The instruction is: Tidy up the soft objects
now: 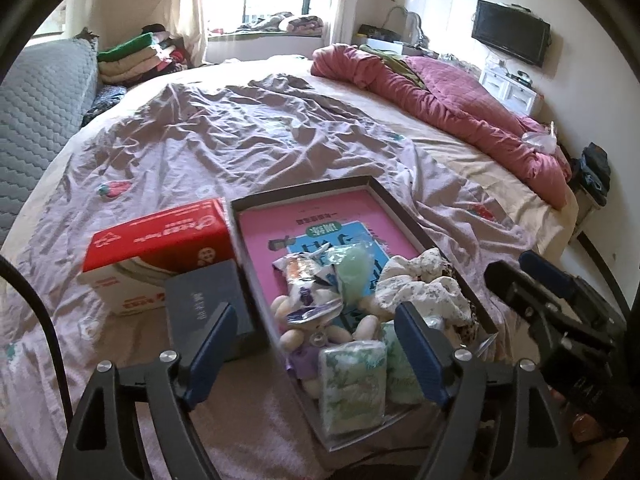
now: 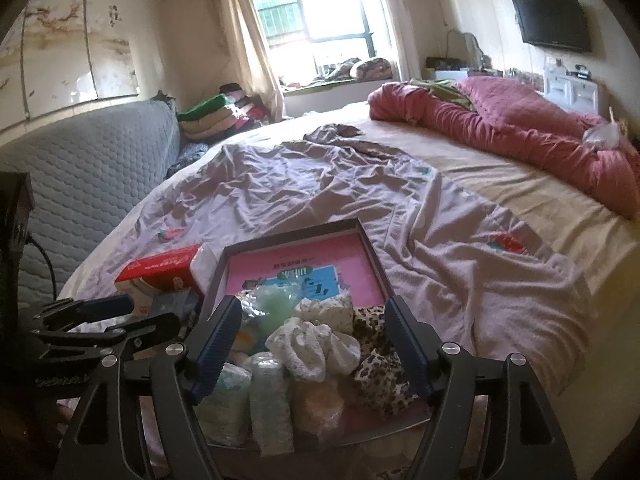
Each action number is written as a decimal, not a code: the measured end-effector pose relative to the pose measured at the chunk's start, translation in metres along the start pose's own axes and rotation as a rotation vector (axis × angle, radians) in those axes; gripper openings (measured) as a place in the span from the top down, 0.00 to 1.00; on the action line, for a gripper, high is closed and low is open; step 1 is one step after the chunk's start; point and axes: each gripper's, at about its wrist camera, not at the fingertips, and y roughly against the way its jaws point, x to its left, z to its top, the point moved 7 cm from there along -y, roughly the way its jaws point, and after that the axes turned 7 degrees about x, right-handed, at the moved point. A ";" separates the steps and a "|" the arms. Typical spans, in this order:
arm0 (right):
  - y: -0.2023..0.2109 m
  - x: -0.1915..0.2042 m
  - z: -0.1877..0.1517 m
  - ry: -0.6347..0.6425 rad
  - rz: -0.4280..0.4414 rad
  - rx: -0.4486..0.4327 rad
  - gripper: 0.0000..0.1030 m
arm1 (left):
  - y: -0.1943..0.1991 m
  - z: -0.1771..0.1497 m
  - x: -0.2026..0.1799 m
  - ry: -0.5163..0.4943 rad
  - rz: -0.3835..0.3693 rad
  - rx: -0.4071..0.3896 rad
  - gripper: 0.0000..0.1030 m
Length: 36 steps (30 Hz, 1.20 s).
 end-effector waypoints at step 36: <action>0.087 0.044 -0.043 0.062 -0.059 0.011 0.21 | 0.076 -0.079 0.018 0.078 0.090 0.004 0.20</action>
